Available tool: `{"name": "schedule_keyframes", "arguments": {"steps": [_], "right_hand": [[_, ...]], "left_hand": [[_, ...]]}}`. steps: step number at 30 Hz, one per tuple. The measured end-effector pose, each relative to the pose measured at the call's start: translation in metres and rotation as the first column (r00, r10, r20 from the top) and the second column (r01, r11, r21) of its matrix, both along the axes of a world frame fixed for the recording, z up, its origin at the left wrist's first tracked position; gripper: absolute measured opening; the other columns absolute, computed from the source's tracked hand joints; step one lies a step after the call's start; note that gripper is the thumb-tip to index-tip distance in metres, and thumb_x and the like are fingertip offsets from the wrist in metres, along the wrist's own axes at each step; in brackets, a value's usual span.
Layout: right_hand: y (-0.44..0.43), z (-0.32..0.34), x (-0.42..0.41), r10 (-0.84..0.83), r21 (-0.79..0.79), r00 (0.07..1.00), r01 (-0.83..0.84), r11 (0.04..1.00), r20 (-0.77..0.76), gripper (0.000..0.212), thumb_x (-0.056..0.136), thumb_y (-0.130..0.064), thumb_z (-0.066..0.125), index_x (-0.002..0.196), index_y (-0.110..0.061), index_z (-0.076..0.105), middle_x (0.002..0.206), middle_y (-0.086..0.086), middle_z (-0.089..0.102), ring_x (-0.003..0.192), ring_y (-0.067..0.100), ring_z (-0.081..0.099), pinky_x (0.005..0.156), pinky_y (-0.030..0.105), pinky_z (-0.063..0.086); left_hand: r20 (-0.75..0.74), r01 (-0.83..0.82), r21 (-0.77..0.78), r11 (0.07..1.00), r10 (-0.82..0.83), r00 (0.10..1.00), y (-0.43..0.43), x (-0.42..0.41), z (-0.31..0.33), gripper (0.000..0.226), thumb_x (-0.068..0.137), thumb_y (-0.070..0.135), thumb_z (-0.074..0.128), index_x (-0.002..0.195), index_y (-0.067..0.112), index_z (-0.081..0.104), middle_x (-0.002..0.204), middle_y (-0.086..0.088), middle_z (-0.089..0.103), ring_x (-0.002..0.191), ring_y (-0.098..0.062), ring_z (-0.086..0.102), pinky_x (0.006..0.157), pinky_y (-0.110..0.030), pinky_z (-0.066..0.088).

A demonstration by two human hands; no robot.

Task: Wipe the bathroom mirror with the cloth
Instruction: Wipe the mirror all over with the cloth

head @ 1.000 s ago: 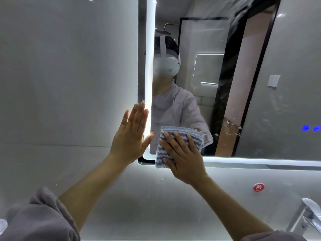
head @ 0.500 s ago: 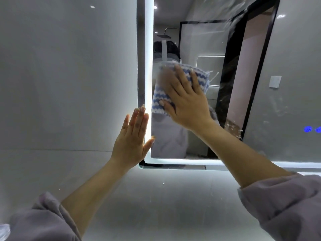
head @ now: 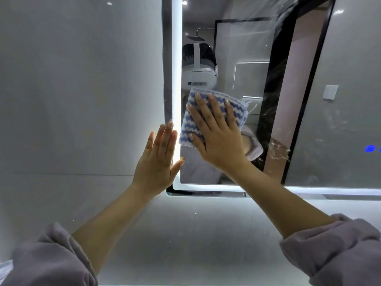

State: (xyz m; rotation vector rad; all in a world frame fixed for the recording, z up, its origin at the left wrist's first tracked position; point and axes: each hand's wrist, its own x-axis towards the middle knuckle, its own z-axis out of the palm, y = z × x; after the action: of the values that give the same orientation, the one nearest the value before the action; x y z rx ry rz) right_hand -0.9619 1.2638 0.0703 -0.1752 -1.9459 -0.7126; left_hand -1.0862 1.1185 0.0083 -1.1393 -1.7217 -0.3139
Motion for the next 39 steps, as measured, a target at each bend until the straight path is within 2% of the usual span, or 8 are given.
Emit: {"name": "schedule_keyframes", "arguments": {"steps": [5, 9, 14, 20, 25, 31, 36, 39], "right_hand": [[0.009, -0.056, 0.006, 0.017, 0.002, 1.000, -0.017, 1.000, 0.015, 0.061, 0.100, -0.048, 0.030, 0.152, -0.019, 0.017, 0.159, 0.004, 0.012, 0.148, 0.021, -0.003, 0.120, 0.046, -0.003], [0.010, -0.108, 0.014, 0.006, -0.012, 0.999, -0.006, 1.000, 0.038, 0.057, 0.102, -0.047, 0.023, 0.152, -0.020, 0.016, 0.159, 0.002, 0.011, 0.149, 0.021, -0.001, 0.120, 0.045, -0.001], [0.012, -0.147, 0.020, -0.029, 0.035, 0.997, 0.027, 0.999, 0.075, 0.057, 0.102, -0.046, 0.022, 0.152, -0.019, 0.016, 0.161, 0.003, 0.007, 0.149, 0.023, 0.001, 0.120, 0.046, -0.001], [0.012, -0.158, 0.019, -0.003, 0.025, 0.999, 0.002, 1.000, 0.045, 0.062, 0.102, -0.044, 0.025, 0.154, -0.018, 0.007, 0.162, 0.002, -0.004, 0.149, 0.023, 0.001, 0.120, 0.046, -0.002], [-0.003, -0.166, 0.009, -0.015, -0.078, 1.000, 0.015, 0.997, -0.007, 0.065, 0.101, -0.045, 0.026, 0.154, -0.016, 0.004, 0.162, 0.004, -0.008, 0.149, 0.025, -0.002, 0.120, 0.048, -0.001], [-0.018, -0.169, -0.001, -0.003, -0.164, 0.999, -0.005, 0.986, -0.050, 0.066, 0.100, -0.043, 0.026, 0.154, -0.015, -0.001, 0.162, 0.004, -0.010, 0.149, 0.025, -0.003, 0.120, 0.048, 0.003], [-0.010, -0.167, 0.006, -0.021, -0.107, 1.000, 0.020, 0.994, -0.006, 0.068, 0.100, -0.045, 0.029, 0.154, -0.016, -0.001, 0.161, 0.003, -0.013, 0.149, 0.023, -0.005, 0.121, 0.045, -0.003], [0.001, -0.164, 0.016, -0.010, -0.047, 1.000, 0.011, 0.999, 0.014, 0.064, 0.102, -0.043, 0.023, 0.154, -0.017, -0.002, 0.161, 0.001, -0.013, 0.149, 0.021, -0.006, 0.121, 0.043, -0.003]], "left_hand": [[0.003, 0.010, -0.002, 1.000, -0.010, 1.000, 0.000, 0.000, -0.001, 0.072, 0.098, 0.053, 0.020, 0.149, 0.003, 0.012, 0.158, -0.015, 0.010, 0.146, -0.033, 0.014, 0.117, -0.046, 0.017], [0.004, 0.032, 0.013, 0.999, -0.032, 0.999, 0.000, -0.002, -0.003, 0.074, 0.097, 0.052, 0.028, 0.149, 0.003, 0.012, 0.157, -0.016, 0.010, 0.146, -0.033, 0.014, 0.117, -0.047, 0.021], [-0.001, 0.021, 0.017, 1.000, -0.021, 1.000, 0.002, -0.003, -0.003, 0.075, 0.097, 0.055, 0.026, 0.150, 0.004, 0.010, 0.158, -0.015, 0.009, 0.146, -0.033, 0.014, 0.116, -0.047, 0.021], [-0.007, 0.033, 0.017, 0.999, -0.033, 0.999, 0.003, -0.006, -0.005, 0.076, 0.097, 0.054, 0.028, 0.150, 0.004, 0.008, 0.158, -0.014, 0.005, 0.146, -0.032, 0.009, 0.118, -0.047, 0.016], [0.002, 0.062, 0.019, 0.998, -0.062, 0.998, 0.004, -0.005, -0.006, 0.075, 0.098, 0.053, 0.027, 0.150, 0.003, 0.006, 0.157, -0.015, 0.002, 0.147, -0.034, 0.009, 0.118, -0.050, 0.019], [-0.006, 0.054, 0.014, 0.998, -0.054, 0.999, 0.003, -0.006, -0.005, 0.075, 0.099, 0.054, 0.023, 0.150, 0.002, 0.005, 0.159, -0.019, 0.005, 0.147, -0.032, 0.001, 0.119, -0.050, 0.015], [-0.010, 0.032, 0.005, 0.999, -0.032, 0.999, 0.001, -0.007, -0.005, 0.078, 0.098, 0.055, 0.024, 0.151, 0.003, 0.001, 0.158, -0.016, 0.001, 0.148, -0.030, -0.002, 0.119, -0.051, 0.015], [-0.028, 0.042, 0.005, 0.999, -0.042, 0.999, 0.000, -0.007, -0.005, 0.077, 0.099, 0.054, 0.024, 0.150, 0.001, 0.002, 0.158, -0.015, -0.002, 0.148, -0.028, -0.007, 0.119, -0.050, 0.014]]}}
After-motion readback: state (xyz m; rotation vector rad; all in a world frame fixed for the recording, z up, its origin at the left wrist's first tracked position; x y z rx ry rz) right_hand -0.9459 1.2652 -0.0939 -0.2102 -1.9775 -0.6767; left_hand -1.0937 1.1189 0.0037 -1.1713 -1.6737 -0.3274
